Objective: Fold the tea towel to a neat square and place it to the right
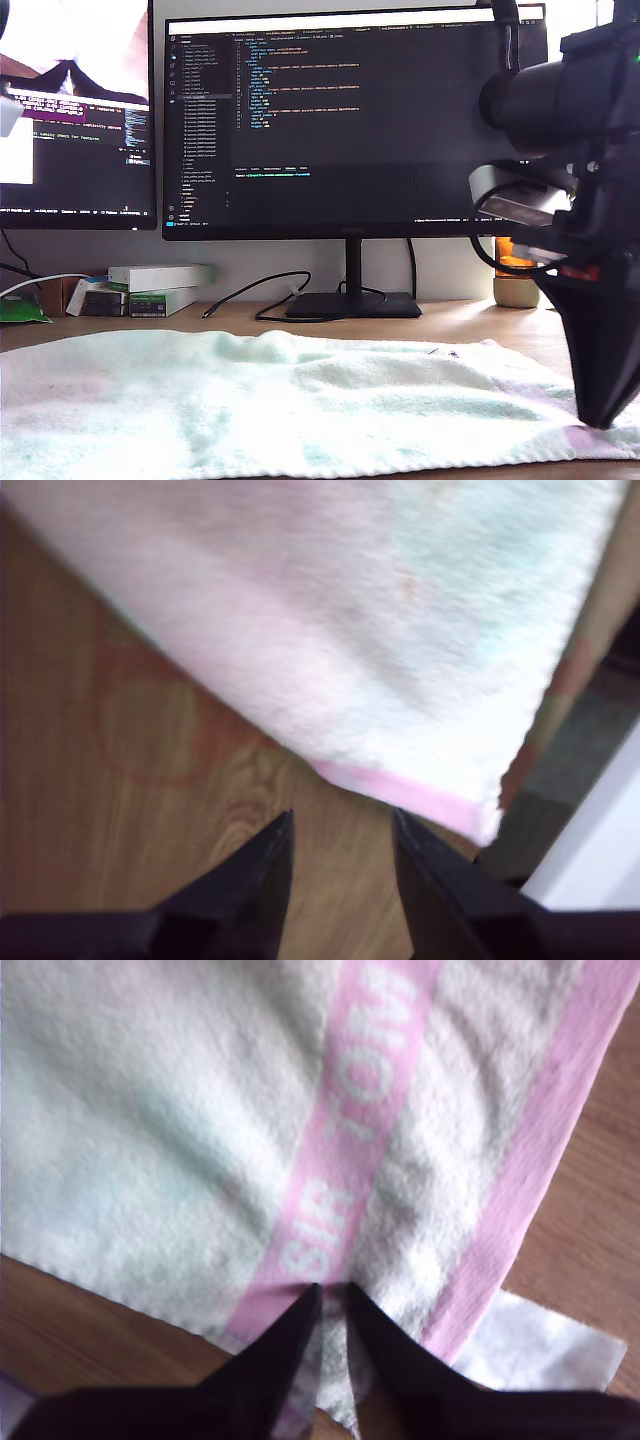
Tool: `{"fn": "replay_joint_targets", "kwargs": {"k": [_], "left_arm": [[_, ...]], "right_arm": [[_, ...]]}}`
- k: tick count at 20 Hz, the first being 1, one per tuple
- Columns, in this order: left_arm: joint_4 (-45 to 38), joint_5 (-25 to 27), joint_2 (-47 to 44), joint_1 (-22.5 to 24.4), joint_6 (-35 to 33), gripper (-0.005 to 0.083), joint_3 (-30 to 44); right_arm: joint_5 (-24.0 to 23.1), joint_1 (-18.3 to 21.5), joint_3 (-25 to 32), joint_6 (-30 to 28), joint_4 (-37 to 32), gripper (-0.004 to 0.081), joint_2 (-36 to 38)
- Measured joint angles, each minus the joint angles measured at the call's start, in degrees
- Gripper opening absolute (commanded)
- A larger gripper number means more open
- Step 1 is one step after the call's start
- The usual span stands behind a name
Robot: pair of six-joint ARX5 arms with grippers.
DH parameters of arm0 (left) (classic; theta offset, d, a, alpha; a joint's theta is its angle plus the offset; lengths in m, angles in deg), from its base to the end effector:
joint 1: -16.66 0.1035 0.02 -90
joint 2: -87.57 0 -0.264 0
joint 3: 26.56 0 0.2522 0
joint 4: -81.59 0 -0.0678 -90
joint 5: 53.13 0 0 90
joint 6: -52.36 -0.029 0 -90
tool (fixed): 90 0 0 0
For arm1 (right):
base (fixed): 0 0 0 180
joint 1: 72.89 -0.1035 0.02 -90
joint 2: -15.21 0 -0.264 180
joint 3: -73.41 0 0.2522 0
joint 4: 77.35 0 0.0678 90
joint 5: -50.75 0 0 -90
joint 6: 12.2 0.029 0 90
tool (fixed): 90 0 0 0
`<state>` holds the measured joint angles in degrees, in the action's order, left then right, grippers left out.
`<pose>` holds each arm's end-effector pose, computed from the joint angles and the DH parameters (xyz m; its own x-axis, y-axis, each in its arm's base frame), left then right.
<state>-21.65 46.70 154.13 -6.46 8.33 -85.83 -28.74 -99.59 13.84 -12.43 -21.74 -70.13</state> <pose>0.1630 -0.0642 0.2179 0.1610 0.1169 -0.9800 0.9022 0.3851 0.1941 0.2121 0.1126 0.1618 0.0497 0.2292 -0.9721 -0.4697 0.8643 0.1797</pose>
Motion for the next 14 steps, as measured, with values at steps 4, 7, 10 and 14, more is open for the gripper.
{"fn": "replay_joint_targets", "kwargs": {"k": [4, 7, 10, 14], "left_arm": [[-4.09, -2.47, -0.09, 2.4, 0.02, 0.0119, 0.09], [-11.45, -8.55, -0.09, 5.75, 1.11, -0.0022, 0.09], [-16.98, -15.47, -0.09, 9.64, 6.03, -0.0021, 0.09], [-23.1, -22.53, 1.53, 15.41, 10.99, -0.0021, 0.09]], "right_arm": [[1.14, 0.04, -0.5, 0.0, -1.79, 0.0036, 0.0], [6.88, 0.0, -0.68, -0.11, -4.52, -0.0013, -0.02], [8.94, -0.42, -0.94, -1.09, -7.69, -0.0013, -0.02], [11.65, -2.71, -1.01, -1.62, -12.66, -0.0013, -0.02]]}}
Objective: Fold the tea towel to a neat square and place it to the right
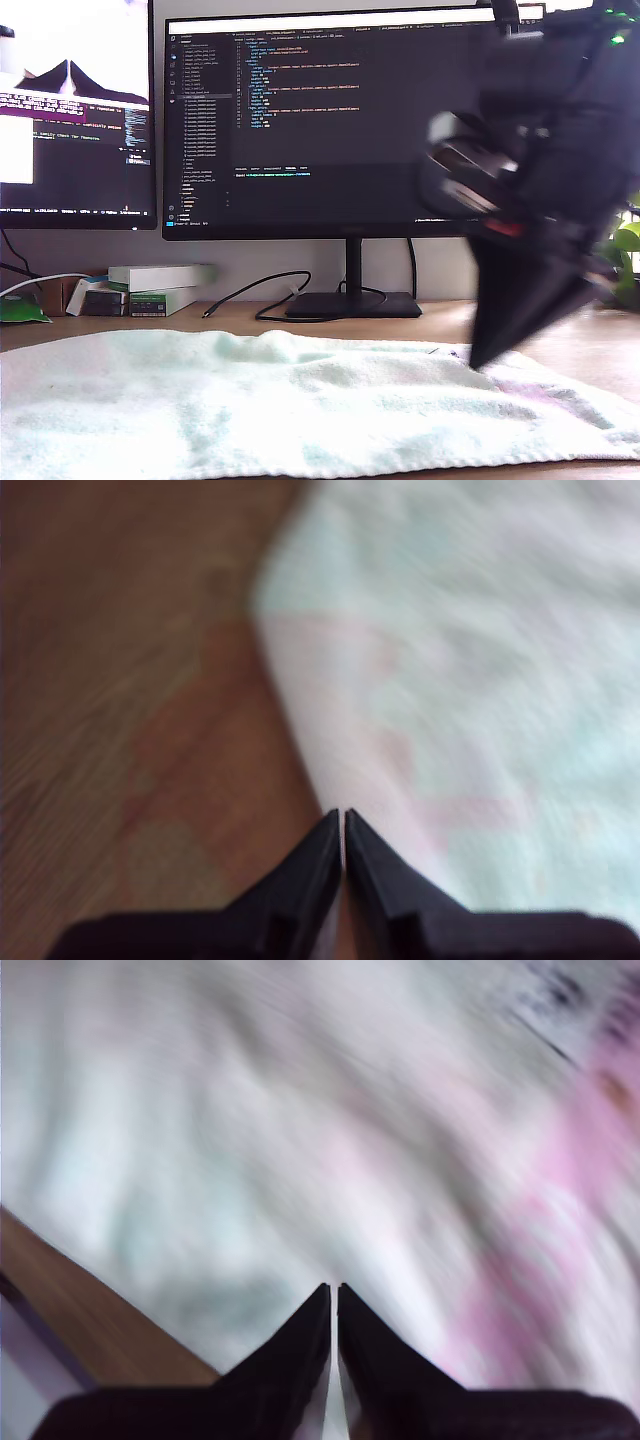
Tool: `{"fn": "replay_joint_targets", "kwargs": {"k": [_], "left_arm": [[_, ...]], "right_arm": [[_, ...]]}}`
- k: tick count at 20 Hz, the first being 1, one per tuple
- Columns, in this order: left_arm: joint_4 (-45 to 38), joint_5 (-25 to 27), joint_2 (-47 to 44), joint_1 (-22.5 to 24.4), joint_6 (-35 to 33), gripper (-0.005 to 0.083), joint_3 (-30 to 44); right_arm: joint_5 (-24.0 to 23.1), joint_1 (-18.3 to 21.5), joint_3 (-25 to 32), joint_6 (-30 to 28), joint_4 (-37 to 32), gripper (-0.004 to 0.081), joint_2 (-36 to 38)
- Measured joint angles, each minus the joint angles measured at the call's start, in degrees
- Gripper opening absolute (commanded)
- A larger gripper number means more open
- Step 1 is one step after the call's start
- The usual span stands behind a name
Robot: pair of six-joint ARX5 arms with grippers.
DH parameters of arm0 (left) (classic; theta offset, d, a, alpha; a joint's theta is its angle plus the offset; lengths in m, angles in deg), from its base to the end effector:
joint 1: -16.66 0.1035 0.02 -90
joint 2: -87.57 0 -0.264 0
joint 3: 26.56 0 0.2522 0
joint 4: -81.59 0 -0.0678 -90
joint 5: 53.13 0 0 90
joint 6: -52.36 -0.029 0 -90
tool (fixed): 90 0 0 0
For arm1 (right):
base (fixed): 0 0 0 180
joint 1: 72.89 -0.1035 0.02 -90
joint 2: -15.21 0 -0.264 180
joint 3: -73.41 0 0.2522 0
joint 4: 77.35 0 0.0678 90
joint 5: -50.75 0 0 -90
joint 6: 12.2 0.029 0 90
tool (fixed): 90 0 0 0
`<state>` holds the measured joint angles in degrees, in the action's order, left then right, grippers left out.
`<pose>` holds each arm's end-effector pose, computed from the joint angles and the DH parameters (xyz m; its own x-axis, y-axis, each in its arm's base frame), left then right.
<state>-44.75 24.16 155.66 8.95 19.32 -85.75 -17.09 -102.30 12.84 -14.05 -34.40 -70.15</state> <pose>0.2121 -0.0352 0.2241 0.4159 -0.2783 -0.8657 0.6734 0.7340 0.0876 0.2241 0.1389 0.1733 0.1204 0.5009 -0.8571 -0.6050 0.7216 0.3367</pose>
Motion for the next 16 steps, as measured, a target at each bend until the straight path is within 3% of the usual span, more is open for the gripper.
{"fn": "replay_joint_targets", "kwargs": {"k": [5, 9, 16], "left_arm": [[-6.69, -9.09, 9.27, 3.89, 5.4, -0.0022, 0.0], [-9.53, -11.37, 17.55, 5.22, 7.93, -0.0022, 0.0], [-13.9, -12.33, 19.71, 6.19, 8.9, -0.0021, 0.0]], "right_arm": [[1.55, -4.79, -0.02, -2.05, -13.33, -0.0013, 0.0], [2.89, -7.02, -0.15, -2.73, -23.04, -0.0013, -0.02], [6.38, -10.1, -7.34, -2.73, -25.7, -0.0013, -9.2]]}}
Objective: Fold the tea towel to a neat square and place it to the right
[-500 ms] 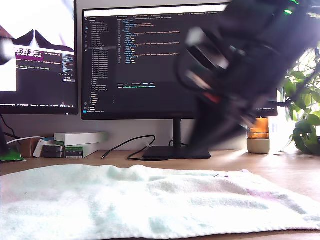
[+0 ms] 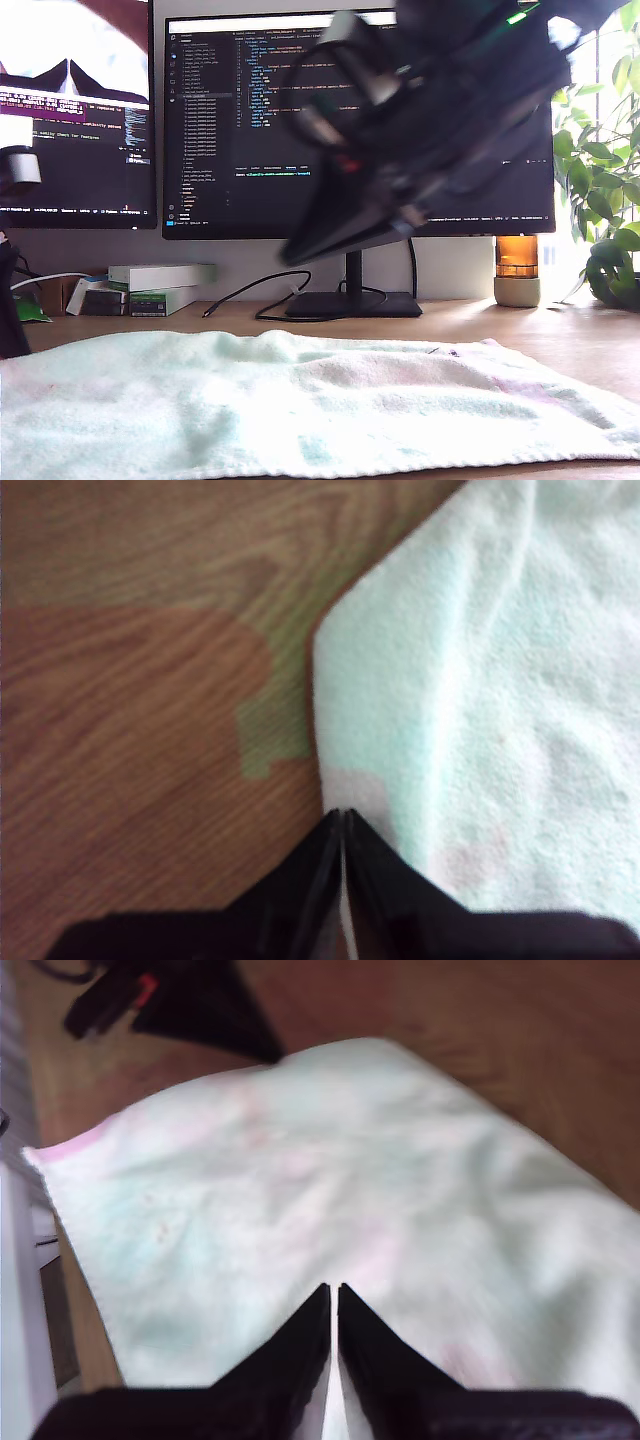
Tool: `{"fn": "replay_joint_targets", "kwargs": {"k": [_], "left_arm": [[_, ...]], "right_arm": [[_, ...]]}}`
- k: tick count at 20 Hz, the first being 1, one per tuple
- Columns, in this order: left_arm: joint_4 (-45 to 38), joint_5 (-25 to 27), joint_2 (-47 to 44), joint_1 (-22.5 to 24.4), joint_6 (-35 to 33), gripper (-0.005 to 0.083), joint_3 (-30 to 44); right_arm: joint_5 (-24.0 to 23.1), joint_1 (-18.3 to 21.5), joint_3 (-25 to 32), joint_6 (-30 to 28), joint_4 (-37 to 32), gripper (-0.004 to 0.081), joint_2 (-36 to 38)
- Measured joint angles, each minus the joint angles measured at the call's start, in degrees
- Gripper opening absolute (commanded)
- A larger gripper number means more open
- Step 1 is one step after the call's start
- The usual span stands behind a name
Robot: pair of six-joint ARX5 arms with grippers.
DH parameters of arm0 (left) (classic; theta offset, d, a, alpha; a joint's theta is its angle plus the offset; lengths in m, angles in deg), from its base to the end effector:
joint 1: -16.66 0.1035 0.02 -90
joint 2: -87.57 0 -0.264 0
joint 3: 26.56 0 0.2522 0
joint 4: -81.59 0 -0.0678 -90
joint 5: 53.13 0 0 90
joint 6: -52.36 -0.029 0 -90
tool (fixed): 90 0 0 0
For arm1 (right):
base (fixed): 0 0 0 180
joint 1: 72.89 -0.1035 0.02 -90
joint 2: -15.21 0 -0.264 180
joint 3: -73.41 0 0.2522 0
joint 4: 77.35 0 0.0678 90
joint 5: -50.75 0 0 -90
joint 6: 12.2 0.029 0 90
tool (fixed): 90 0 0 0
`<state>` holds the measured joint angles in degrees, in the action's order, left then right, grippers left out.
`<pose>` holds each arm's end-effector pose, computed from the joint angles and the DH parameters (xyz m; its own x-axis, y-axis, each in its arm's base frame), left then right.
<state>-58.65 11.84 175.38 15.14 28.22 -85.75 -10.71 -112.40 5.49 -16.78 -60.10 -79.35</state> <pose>0.2655 -0.0193 0.1590 0.3225 -0.4318 -0.8423 0.5442 0.8127 -0.2082 0.2486 0.2230 0.1889 0.1845 0.7714 -0.6090 -0.8646 0.4220 0.2726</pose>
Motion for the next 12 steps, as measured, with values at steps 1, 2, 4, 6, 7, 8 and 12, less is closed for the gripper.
{"fn": "replay_joint_targets", "kwargs": {"k": [1, 2, 4, 6, 7, 8, 12], "left_arm": [[-0.37, -0.04, 0.0, 0.22, 0.0, -0.0021, 0.0], [-0.61, -0.04, 0.0, 0.55, 0.0, -0.0021, 0.0], [-0.79, -0.37, 0.02, 1.53, 0.0, -0.0022, 0.0], [-1.16, -0.55, 0.04, 2.6, 0.02, -0.0022, 0.0], [-1.46, -1.18, 0.04, 3.04, 0.24, -0.0022, 0.0], [-1.81, -2.29, 0.09, 3.34, 0.48, -0.0021, 0.0], [-2.91, -4.24, 0.87, 3.89, 0.87, -0.0022, 0.0]], "right_arm": [[0.79, -0.55, -1.62, 0.0, 0.02, -0.0013, -1.95], [1.2, -1.18, -3.54, 0.0, 0.07, -0.0013, -4.09], [2.21, -2.34, -7.26, 0.0, 0.07, -0.0013, -7.96], [2.56, -3.52, -10.84, -0.02, 0.07, -0.0013, -11.13], [2.62, -4.11, -12.28, 0.0, 0.02, -0.0013, -12.28], [2.64, -4.61, -13.53, 0.0, 0.0, -0.0013, -13.29], [2.64, -5.97, -15.43, 0.0, -0.79, -0.0013, -15.76]]}}
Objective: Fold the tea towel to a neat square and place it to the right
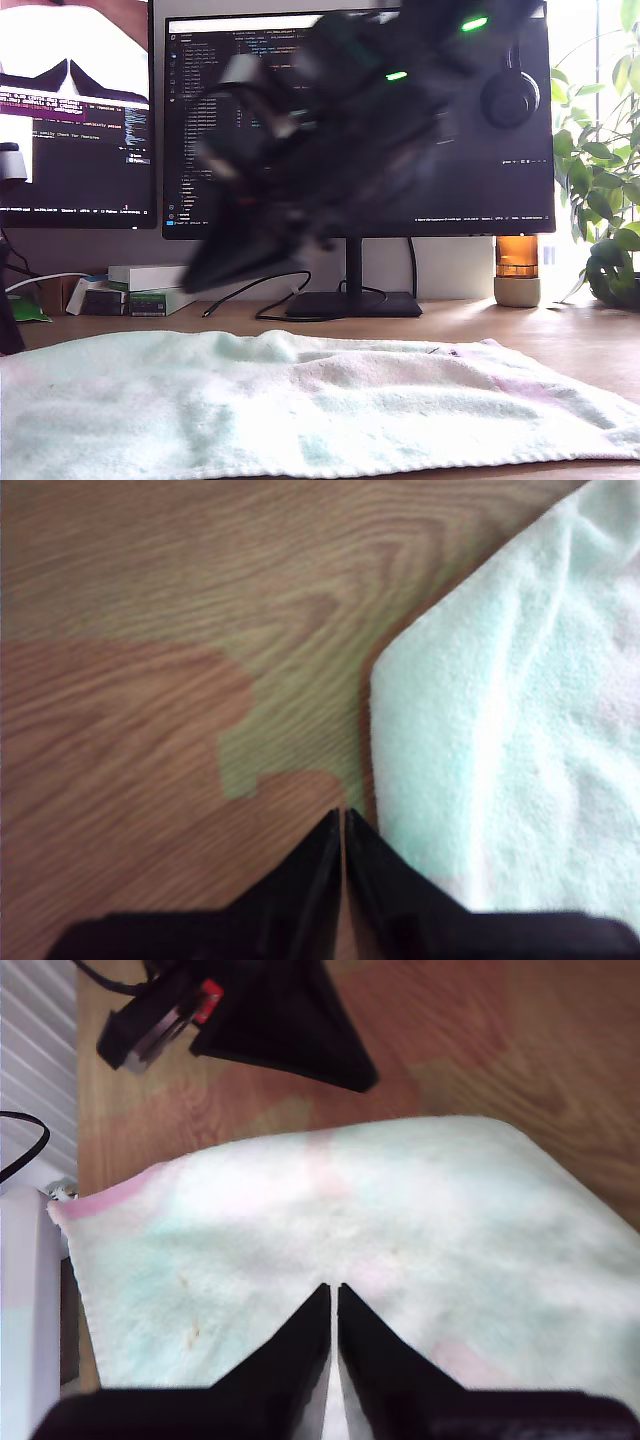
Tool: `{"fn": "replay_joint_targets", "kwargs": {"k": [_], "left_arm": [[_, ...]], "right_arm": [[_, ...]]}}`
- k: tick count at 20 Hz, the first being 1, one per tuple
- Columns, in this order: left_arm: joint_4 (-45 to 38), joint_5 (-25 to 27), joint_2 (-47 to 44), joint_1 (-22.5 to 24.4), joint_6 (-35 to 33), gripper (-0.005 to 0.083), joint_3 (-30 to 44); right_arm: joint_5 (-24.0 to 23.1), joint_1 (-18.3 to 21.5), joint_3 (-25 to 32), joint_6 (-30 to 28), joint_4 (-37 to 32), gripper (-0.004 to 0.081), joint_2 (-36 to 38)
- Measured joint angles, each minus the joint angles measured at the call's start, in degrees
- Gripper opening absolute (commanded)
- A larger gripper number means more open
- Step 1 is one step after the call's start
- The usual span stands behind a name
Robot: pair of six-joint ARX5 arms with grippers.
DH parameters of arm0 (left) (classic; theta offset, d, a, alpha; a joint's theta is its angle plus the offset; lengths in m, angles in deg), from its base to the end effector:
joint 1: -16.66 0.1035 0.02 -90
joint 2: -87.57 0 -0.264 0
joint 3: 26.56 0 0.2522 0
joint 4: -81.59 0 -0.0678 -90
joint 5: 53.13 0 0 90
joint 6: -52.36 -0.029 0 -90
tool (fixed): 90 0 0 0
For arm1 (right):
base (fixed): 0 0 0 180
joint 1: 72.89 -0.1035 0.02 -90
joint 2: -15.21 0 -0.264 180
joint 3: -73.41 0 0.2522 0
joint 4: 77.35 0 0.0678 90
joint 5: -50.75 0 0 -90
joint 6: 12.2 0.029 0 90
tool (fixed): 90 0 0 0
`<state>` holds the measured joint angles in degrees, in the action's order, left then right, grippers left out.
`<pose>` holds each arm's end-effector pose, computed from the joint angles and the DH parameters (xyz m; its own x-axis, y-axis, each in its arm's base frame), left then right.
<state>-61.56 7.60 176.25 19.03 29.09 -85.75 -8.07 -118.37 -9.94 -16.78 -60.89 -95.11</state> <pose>0.2712 -0.0030 0.1580 0.3700 -0.4740 -0.7990 0.5085 0.8231 -0.2529 0.2724 0.2984 0.1730 0.0665 0.8060 -0.5882 -0.9093 0.2916 0.2968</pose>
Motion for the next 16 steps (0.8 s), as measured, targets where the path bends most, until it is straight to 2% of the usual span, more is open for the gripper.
{"fn": "replay_joint_targets", "kwargs": {"k": [10, 16], "left_arm": [[-2.67, -3.69, 5.55, -0.02, 0.9, -0.0021, 0.0], [-2.95, -12.98, 5.7, -0.57, 3.69, -0.0021, 0.0]], "right_arm": [[0.9, -1.4, -0.5, 0.7, -6.71, -0.0013, -3.72], [-0.28, -2.58, -0.72, 3.06, -7.72, -0.0013, -6.75]]}}
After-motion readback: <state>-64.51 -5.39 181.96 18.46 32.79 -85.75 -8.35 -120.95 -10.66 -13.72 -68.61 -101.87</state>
